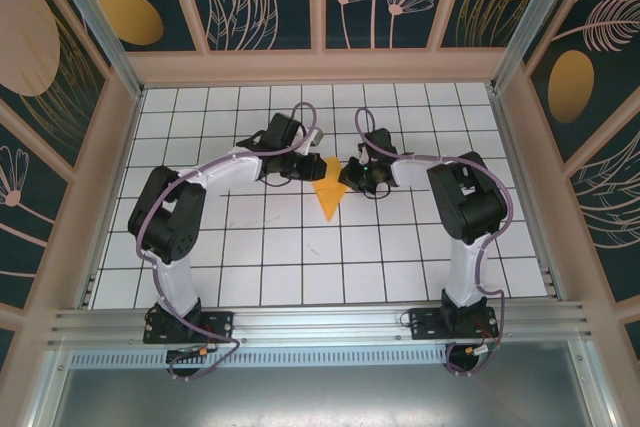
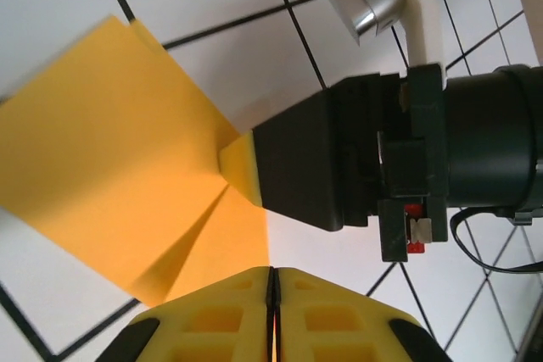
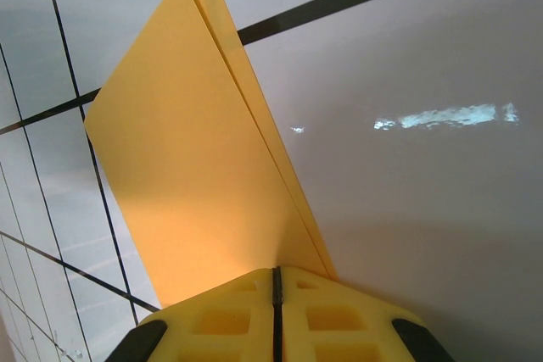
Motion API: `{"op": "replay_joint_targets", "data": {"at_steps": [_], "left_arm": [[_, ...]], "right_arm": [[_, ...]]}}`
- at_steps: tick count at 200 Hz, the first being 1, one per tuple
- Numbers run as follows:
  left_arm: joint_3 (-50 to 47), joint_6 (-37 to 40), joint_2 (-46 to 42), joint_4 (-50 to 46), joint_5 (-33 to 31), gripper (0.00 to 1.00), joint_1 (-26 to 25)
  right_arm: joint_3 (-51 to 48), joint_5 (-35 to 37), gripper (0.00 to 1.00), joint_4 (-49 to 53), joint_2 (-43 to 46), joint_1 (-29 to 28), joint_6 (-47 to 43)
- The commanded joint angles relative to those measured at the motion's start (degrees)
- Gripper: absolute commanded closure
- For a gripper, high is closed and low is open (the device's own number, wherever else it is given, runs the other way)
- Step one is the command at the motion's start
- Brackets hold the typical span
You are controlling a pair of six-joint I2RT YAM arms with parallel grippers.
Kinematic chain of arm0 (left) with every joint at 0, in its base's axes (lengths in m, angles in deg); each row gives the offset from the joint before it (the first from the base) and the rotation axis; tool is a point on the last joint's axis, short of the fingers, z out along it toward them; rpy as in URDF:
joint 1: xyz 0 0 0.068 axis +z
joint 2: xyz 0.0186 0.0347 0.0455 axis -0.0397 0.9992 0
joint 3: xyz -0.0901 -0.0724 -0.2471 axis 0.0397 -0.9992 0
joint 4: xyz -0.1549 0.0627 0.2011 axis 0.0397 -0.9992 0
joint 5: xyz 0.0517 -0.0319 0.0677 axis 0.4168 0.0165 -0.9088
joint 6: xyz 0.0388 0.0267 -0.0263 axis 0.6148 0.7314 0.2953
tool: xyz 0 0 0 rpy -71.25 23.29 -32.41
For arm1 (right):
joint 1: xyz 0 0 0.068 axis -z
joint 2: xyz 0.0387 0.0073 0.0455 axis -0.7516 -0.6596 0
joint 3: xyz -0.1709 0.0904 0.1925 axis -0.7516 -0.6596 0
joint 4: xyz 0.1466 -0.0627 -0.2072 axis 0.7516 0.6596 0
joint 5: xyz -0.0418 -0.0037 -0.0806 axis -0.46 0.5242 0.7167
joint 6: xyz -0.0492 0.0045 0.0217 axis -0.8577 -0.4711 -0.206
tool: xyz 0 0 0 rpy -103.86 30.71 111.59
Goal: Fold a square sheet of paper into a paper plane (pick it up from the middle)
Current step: Third fold the triangle at the center of the table.
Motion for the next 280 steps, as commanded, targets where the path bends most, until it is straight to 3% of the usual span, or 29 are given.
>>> {"op": "replay_joint_targets", "data": {"at_steps": [1, 94, 164, 280], "left_arm": [[-2.7, -6.1, 2.9, 6.9, 6.1, 0.88, 0.1], [-4.5, -7.0, 10.3, 7.9, -0.2, 0.91, 0.2], [-5.4, -4.8, 11.5, 7.9, -1.7, 0.91, 0.2], [-5.1, -3.6, 11.6, 7.1, -2.7, 0.92, 0.1]], "right_arm": [[0.2, 2.1, 0.89, 3.2, -2.5, -0.4, -0.8], [1.1, 0.8, 0.88, 3.4, -1.4, -0.4, -1.5], [-1.1, -3.2, 0.86, 2.3, 7.6, -2.1, -0.5], [-7.7, -1.7, 0.89, -2.3, 3.0, -4.0, 1.5]]}}
